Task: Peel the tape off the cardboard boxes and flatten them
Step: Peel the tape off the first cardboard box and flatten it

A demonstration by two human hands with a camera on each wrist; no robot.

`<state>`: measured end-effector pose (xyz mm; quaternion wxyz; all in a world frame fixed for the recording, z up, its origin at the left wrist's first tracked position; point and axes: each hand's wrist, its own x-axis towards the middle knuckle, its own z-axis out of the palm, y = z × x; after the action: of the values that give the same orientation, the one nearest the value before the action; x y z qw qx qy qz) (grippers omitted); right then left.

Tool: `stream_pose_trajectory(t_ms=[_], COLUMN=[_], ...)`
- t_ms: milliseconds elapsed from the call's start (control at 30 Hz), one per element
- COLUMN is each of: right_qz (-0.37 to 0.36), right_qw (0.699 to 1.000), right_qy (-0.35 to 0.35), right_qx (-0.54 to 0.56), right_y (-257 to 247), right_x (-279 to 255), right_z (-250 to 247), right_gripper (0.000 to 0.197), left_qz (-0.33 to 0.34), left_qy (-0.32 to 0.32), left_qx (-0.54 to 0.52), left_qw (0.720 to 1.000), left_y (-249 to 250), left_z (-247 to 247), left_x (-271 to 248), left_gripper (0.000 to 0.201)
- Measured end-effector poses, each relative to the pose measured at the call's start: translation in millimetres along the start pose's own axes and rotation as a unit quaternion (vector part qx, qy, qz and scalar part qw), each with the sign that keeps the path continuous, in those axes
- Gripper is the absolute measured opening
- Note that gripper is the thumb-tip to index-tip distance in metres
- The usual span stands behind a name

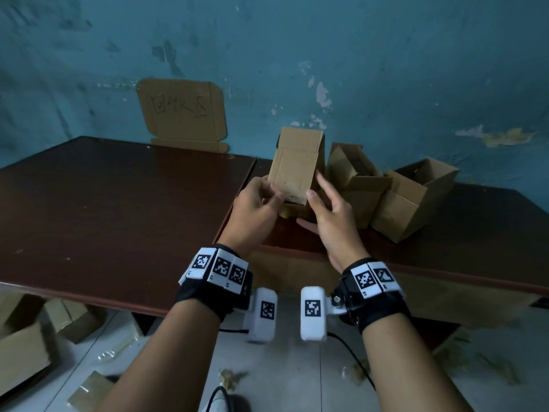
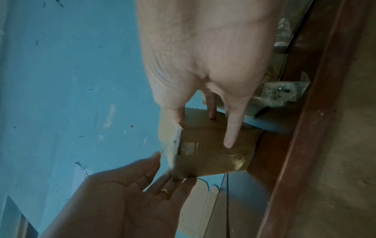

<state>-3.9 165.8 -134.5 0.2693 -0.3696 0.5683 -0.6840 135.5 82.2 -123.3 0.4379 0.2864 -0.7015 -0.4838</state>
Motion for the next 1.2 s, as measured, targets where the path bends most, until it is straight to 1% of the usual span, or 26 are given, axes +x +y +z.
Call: stream_pose_trajectory(t_ms=[100, 167, 267, 367, 433, 500, 567, 600, 867, 1067, 1133, 1200], right_qz=[0.001, 0.001, -0.001, -0.009, -0.017, -0.018, -0.017, -0.018, -0.039, -0.048, -0.051, -0.058], right_qw=[1.000, 1.000, 1.000, 1.000, 0.999, 0.999, 0.999, 0.998, 0.997, 0.994, 0.994, 0.992], right_qy=[-0.004, -0.005, -0.008, -0.022, -0.029, -0.034, -0.038, -0.041, -0.046, -0.047, -0.043, -0.028], right_qx=[0.005, 0.003, -0.004, -0.016, -0.025, -0.030, -0.032, -0.032, -0.057, -0.081, -0.092, -0.110], right_y=[0, 1, 0, -1, 0, 1, 1, 2, 12, 19, 18, 16], right_x=[0, 1, 0, -1, -2, -2, -2, -1, 6, 10, 10, 10], right_z=[0, 0, -1, 0, 1, 2, 3, 3, 3, 4, 5, 5], right_gripper=[0.049, 0.048, 0.048, 0.052, 0.055, 0.057, 0.057, 0.058, 0.058, 0.057, 0.058, 0.060], left_qz=[0.002, 0.008, 0.035, 0.055, 0.044, 0.033, 0.031, 0.029, -0.011, -0.012, -0.017, -0.020], left_qy=[-0.004, -0.011, -0.008, 0.019, 0.040, 0.052, 0.058, 0.061, 0.085, 0.095, 0.079, 0.060], left_qx=[0.006, 0.020, 0.082, 0.122, 0.116, 0.100, 0.107, 0.117, 0.152, 0.158, 0.150, 0.099], left_qw=[1.000, 1.000, 0.996, 0.991, 0.991, 0.993, 0.992, 0.991, 0.985, 0.983, 0.985, 0.993], left_y=[0, 0, -4, -7, -7, -8, -10, -11, -5, -5, -6, -6], left_z=[3, 4, 5, 9, 11, 12, 11, 11, 12, 13, 14, 12], left_x=[-1, -2, -2, -1, 0, -1, 0, 0, -2, 0, 2, 4], left_gripper=[0.029, 0.034, 0.024, 0.015, 0.018, 0.027, 0.034, 0.034, 0.019, 0.003, 0.007, 0.018])
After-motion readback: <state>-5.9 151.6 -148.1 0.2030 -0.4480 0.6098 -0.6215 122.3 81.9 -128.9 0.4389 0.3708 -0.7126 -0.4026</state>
